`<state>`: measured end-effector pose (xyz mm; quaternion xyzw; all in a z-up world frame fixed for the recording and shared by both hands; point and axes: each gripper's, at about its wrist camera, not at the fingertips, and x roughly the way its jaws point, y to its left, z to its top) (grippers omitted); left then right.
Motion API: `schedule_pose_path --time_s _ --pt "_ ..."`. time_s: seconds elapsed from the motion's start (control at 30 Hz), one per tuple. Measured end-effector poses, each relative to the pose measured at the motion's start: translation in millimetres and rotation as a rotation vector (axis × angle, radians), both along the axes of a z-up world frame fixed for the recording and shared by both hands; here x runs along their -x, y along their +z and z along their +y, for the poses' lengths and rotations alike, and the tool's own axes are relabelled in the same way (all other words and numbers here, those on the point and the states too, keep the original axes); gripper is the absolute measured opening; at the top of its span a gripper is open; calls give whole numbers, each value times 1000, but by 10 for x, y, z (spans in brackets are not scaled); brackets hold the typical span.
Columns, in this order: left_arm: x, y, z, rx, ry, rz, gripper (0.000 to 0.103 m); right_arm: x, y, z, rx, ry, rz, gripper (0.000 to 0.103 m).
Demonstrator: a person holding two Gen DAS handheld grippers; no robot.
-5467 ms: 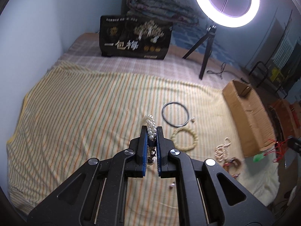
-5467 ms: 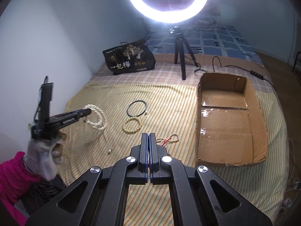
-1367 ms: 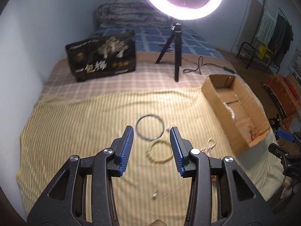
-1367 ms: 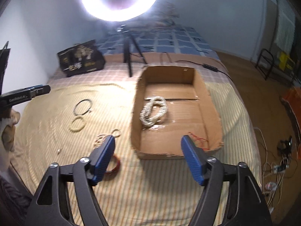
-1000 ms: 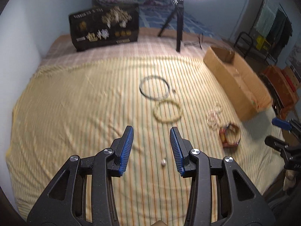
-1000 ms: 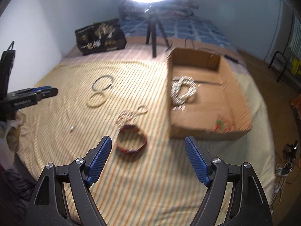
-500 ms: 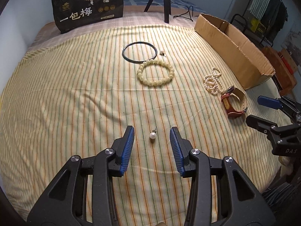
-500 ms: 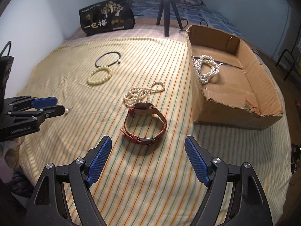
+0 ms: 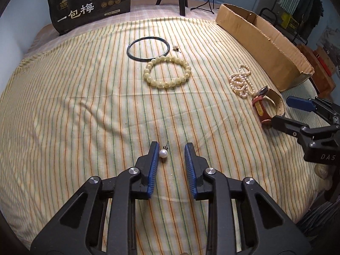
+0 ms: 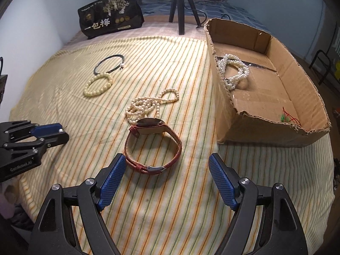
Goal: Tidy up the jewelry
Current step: 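Grasp the loose pearl with the left gripper while the right gripper grasps the red watch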
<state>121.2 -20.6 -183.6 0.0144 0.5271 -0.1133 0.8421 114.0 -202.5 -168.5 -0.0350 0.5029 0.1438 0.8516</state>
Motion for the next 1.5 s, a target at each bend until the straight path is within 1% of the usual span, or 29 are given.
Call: schedule_pose_path --time_s 0.27,0.37,0.53,0.63,0.8,0.93,1.07,1.1,1.13,1.2,1.5 --pt "-10 -16 24 -5 7 -6 10 -62 -42 63 -1 15 2 80" --pt "-3 -16 41 -6 7 -8 7 -99 -67 95 -4 17 2 80" --pt "-2 -11 45 -8 8 -11 7 -133 -87 161 3 19 -1 80" --pt "-3 -10 43 -4 8 -11 6 -139 -67 209 -14 32 3 80" --pt "2 -12 51 -4 7 -12 6 -188 -102 253 25 23 1 80" --pt "10 -9 62 1 8 -11 6 -228 -134 240 27 15 7 80" --pt "7 11 92 7 17 -11 6 -234 -159 279 62 25 5 79" --pt "5 16 102 6 20 -12 6 -225 -152 281 66 26 3 78" --pt "3 21 111 8 23 -12 6 -216 -144 282 69 28 1 72" --pt "-2 27 129 10 29 -13 6 -205 -128 273 60 39 2 64" --pt "8 109 183 21 43 -35 6 -156 -22 173 -11 38 7 62"
